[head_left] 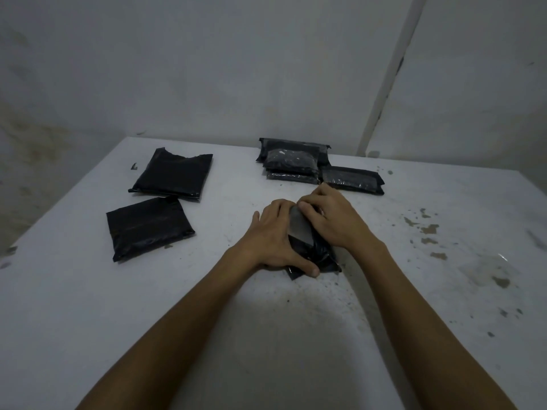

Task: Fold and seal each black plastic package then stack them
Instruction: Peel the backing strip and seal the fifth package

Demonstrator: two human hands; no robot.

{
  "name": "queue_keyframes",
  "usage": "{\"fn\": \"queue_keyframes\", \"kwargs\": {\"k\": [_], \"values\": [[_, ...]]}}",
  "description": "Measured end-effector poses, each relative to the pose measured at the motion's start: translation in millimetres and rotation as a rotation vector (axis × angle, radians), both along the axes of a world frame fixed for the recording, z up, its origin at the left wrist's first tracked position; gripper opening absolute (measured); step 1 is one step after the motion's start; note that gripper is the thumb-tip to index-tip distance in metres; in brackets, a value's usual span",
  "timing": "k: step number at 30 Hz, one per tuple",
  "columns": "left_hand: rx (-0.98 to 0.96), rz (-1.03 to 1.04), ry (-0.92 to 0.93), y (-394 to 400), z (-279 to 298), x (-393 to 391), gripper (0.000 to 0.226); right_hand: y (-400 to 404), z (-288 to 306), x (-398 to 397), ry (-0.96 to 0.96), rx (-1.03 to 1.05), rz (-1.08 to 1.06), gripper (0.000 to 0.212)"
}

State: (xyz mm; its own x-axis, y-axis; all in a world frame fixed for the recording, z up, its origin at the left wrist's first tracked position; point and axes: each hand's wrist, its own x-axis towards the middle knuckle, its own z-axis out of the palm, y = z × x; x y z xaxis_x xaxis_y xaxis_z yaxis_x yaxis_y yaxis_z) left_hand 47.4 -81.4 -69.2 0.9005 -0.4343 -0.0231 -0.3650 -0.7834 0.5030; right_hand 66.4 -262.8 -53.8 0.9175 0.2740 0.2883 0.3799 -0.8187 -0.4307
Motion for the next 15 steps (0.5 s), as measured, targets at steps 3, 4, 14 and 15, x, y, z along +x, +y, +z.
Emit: {"fn": "queue_keyframes", "kwargs": {"k": [3,4,14,15], "values": [[-0.060,-0.003,0.020,3.4,-5.4,-0.4,0.139,-4.5,-3.8,-0.3,0.058,0.016,0.011,0.033],[-0.091,-0.017,0.033,5.9,-5.7,-0.6,0.141,-5.3,-4.6,-0.1,0.071,0.027,0.011,0.034],[-0.603,0.137,-0.142,14.7,3.3,9.3,0.026,-10.9,-14.7,-0.5,0.094,0.106,0.035,0.036],[-0.573,0.096,-0.168,15.0,2.5,11.2,0.024,-11.5,-15.7,-0.7,0.087,0.117,0.042,0.035]]}}
